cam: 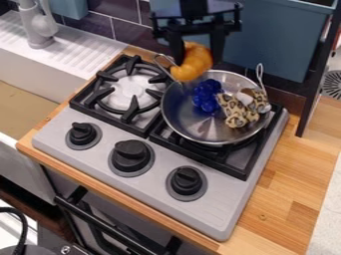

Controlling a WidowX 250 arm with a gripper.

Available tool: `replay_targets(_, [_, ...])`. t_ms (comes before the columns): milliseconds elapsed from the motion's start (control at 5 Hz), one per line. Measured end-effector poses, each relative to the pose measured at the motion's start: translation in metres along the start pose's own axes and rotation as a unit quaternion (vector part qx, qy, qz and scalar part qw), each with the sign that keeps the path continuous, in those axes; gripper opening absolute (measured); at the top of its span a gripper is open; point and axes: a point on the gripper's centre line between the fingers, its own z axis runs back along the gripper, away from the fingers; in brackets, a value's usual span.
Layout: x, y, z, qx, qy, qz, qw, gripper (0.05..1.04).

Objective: Put the yellow object in the silver pot.

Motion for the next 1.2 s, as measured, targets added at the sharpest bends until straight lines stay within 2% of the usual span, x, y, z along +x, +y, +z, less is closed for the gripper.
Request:
replay_targets(600, [-0.019,0.000,-0.034,0.013,-0.018,0.016,0.9996,0.665])
replay_targets(800, [-0.019,-0.002,-0.032,0.006,-0.022,0.021,0.9995,0.731])
replay_targets(1000, [-0.021,-0.003,-0.028,0.009,-0.023,0.020,0.9995,0.961])
replay_targets(1200, [-0.020,-0.005,-0.030,0.012,-0.036,0.007,0.9992,0.995])
